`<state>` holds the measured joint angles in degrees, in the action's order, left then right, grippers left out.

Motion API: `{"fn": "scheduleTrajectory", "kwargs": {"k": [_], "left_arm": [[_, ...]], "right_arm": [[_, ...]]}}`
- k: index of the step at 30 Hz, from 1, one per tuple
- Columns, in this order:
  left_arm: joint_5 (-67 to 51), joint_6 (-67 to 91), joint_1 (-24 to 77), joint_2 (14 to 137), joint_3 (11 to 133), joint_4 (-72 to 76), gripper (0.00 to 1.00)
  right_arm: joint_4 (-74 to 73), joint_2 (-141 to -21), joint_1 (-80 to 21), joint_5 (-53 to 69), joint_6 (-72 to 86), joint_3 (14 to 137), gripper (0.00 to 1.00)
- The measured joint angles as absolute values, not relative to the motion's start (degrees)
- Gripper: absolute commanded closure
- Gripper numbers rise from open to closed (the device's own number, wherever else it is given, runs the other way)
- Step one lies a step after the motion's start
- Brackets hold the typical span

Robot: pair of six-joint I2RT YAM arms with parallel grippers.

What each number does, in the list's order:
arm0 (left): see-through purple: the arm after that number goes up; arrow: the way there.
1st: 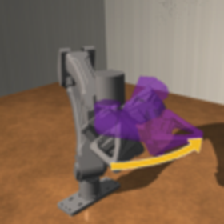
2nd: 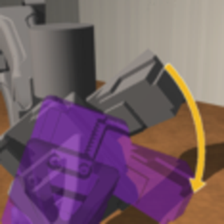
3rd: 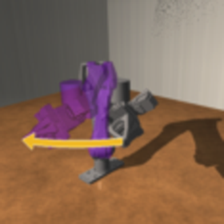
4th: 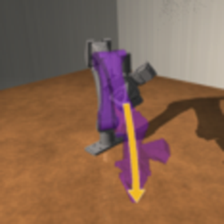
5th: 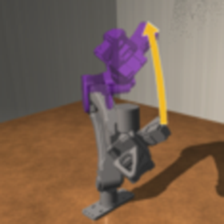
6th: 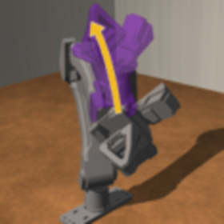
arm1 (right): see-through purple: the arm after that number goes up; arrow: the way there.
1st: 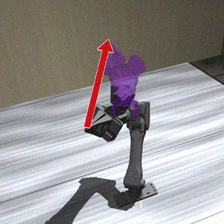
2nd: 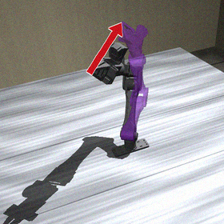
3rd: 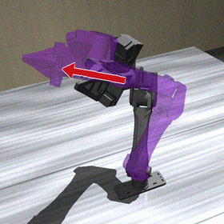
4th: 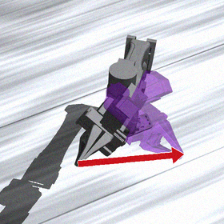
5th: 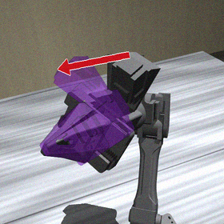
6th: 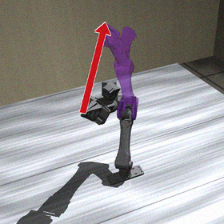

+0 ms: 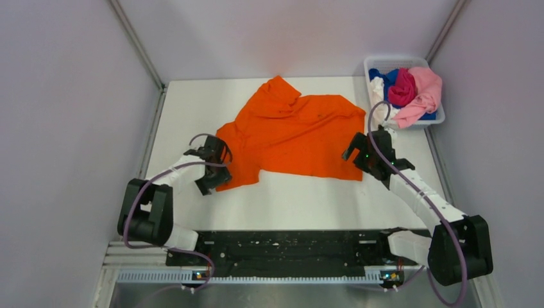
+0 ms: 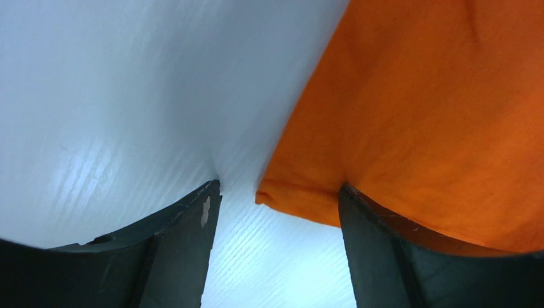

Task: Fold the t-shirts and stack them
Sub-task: Flatten out the tshirt

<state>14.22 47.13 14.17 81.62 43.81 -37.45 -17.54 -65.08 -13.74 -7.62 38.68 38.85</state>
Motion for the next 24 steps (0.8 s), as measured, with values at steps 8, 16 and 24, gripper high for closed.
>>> {"fn": "scheduleTrajectory", "kwargs": {"k": [8, 16, 24], "left_arm": [[12.4, 47.8, 14.1, 85.1, 45.9, -36.4, 0.61], [11.0, 46.5, 14.0, 87.2, 47.8, -36.0, 1.00], [10.5, 45.0, 14.0, 87.3, 48.0, -35.6, 1.00]], "right_arm": [[-19.1, -65.1, -13.7, -9.2, 39.2, 38.2, 0.01], [-20.4, -65.2, -13.8, -10.1, 39.3, 38.2, 0.01], [-25.8, -66.6, -13.8, -13.5, 40.6, 38.2, 0.17]]}}
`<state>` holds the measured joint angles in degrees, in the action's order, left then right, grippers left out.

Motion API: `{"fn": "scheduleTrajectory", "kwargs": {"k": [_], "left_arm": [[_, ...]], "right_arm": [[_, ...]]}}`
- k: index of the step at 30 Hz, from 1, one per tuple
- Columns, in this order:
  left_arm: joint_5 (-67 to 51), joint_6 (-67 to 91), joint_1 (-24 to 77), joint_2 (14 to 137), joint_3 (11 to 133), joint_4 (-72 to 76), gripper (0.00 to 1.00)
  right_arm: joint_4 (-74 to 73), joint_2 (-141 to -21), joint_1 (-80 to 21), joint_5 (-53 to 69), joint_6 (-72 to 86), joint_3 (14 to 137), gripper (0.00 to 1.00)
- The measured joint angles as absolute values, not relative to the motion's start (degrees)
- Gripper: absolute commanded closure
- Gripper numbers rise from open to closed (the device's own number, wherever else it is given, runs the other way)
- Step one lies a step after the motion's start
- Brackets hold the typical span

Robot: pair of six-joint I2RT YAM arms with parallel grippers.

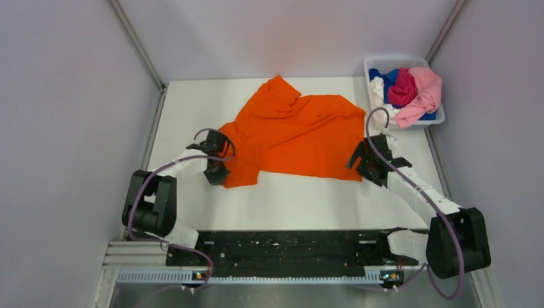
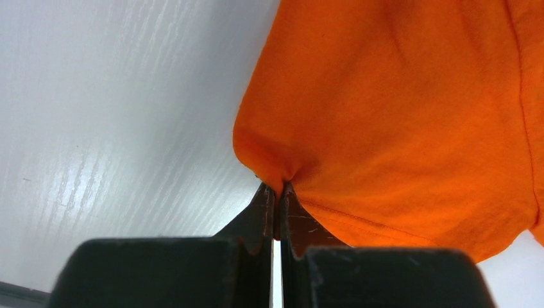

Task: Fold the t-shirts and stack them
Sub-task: Flatten out the tshirt

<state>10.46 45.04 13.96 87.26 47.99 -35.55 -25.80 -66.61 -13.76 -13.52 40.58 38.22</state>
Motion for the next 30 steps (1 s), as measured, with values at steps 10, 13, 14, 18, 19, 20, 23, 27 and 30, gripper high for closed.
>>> {"fn": "scheduleTrajectory", "kwargs": {"k": [10, 13, 14, 18, 19, 20, 23, 27, 30], "left_arm": [[9.9, 44.6, 14.0, 87.3, 48.0, -33.8, 1.00], [9.9, 44.6, 14.0, 87.2, 48.0, -33.3, 1.00], [9.9, 44.6, 14.0, 87.2, 48.0, -33.1, 1.00], [9.9, 44.6, 14.0, 87.2, 47.9, -32.9, 1.00], [9.9, 44.6, 14.0, 87.2, 47.9, -32.9, 1.00], [9.9, 44.6, 14.0, 87.2, 47.9, -32.9, 1.00], [10.5, 44.6, 14.0, 87.1, 47.9, -33.0, 1.00], [11.7, 44.7, 14.0, 86.6, 48.0, -33.9, 1.00], [12.5, 44.7, 14.0, 84.8, 49.3, -35.6, 1.00]], "right_arm": [[-22.5, -78.5, -13.8, -12.2, 41.3, 38.3, 0.44], [-20.5, -79.1, -13.8, -12.4, 41.4, 38.3, 0.47], [-20.2, -79.2, -13.8, -12.5, 41.4, 38.3, 0.49], [-18.7, -79.9, -13.8, -12.8, 41.4, 38.3, 0.67], [-18.3, -80.1, -13.8, -12.8, 41.4, 38.3, 0.73], [-18.2, -80.2, -13.8, -12.8, 41.3, 38.3, 0.78], [-18.0, -80.4, -13.9, -12.4, 41.3, 38.3, 1.00], [-18.5, -80.3, -14.7, -12.0, 41.1, 38.2, 1.00], [-19.6, -78.8, -15.2, -11.6, 40.5, 38.3, 1.00]]}}
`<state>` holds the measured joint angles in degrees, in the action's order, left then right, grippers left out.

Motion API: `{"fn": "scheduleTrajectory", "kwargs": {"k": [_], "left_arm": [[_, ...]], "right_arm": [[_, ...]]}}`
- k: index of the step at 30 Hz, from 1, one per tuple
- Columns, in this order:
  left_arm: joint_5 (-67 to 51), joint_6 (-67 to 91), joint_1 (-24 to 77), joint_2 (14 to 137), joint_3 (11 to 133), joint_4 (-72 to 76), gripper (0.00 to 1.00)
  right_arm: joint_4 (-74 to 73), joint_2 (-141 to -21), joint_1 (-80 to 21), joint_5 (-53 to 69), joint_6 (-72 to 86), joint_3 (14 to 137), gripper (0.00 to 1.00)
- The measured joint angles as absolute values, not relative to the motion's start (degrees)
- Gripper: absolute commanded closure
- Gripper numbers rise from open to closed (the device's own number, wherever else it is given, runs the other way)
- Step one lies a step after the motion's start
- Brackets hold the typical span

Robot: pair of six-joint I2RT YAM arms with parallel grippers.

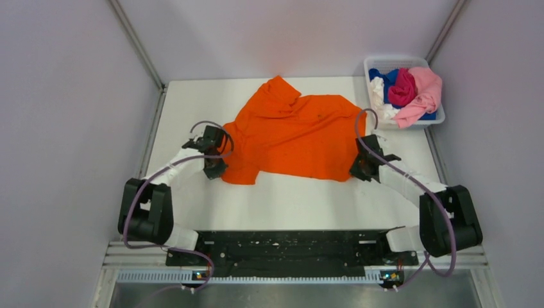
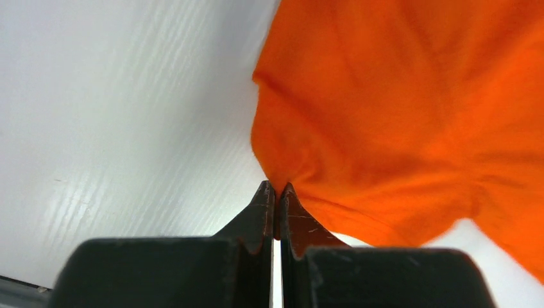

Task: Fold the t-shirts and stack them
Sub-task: Flatten out the tshirt

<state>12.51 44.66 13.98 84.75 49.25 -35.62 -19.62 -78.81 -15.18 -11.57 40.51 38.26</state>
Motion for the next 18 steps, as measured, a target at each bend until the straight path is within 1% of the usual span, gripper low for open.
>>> {"fn": "scheduleTrajectory", "kwargs": {"k": [3, 6, 10, 18], "left_arm": [[14.3, 44.6, 14.0, 80.5, 53.5, -38.2, 1.00], [15.6, 43.7, 14.0, 75.0, 59.8, -38.9, 1.00], [16.0, 41.5, 14.0, 66.4, 70.1, -38.4, 1.00], [15.8, 34.7, 14.0, 51.9, 86.7, -36.8, 1.00]], "right_arm": [[-21.7, -73.4, -15.4, -11.3, 39.4, 39.0, 1.00], [-24.4, -66.3, -15.4, -11.2, 38.3, 42.9, 1.00], [-26.3, -57.2, -15.4, -11.1, 36.3, 52.4, 1.00], [-31.3, -46.9, -15.6, -6.7, 32.7, 72.2, 1.00]]}}
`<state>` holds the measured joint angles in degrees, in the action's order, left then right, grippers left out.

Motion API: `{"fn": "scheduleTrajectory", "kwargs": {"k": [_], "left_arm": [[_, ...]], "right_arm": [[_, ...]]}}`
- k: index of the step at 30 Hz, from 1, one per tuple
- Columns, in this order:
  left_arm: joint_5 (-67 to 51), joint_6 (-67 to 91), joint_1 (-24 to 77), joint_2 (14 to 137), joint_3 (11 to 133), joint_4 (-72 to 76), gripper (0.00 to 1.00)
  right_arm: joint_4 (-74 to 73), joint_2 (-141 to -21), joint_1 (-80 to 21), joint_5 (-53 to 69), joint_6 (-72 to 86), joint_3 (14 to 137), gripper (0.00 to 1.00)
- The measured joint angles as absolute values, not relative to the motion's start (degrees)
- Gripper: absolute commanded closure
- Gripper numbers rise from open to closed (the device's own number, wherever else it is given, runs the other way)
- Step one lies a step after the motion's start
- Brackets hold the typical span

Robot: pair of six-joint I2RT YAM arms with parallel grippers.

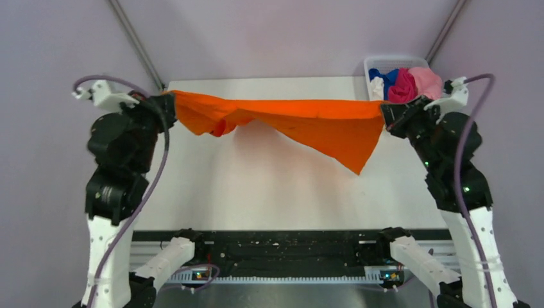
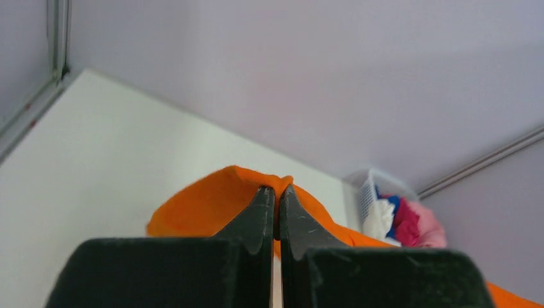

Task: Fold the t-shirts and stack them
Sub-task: Flatten out the tshirt

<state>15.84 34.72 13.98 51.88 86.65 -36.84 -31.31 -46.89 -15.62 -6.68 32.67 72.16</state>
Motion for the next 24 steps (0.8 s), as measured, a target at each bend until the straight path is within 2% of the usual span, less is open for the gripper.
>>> {"fn": "scheduleTrajectory", "kwargs": {"k": [7, 13, 19, 24], "left_arm": [[12.2, 27.9, 14.0, 46.4, 105.7, -36.5, 1.00], [7.0, 24.1, 14.0, 43.4, 113.4, -35.6, 1.00], [3.4, 22.5, 14.0, 44.6, 114.1, -34.8, 1.00], [6.7, 21.5, 14.0, 47.4, 105.5, -30.9, 1.00]], "right_arm": [[-34.4, -41.1, -15.6, 4.4, 32.0, 85.6, 1.00], [-34.9, -35.7, -15.6, 9.0, 32.1, 89.9, 1.00], [-35.1, -35.3, -15.6, 9.6, 32.1, 89.0, 1.00], [-34.4, -35.8, -15.6, 5.8, 32.2, 82.3, 1.00]]}}
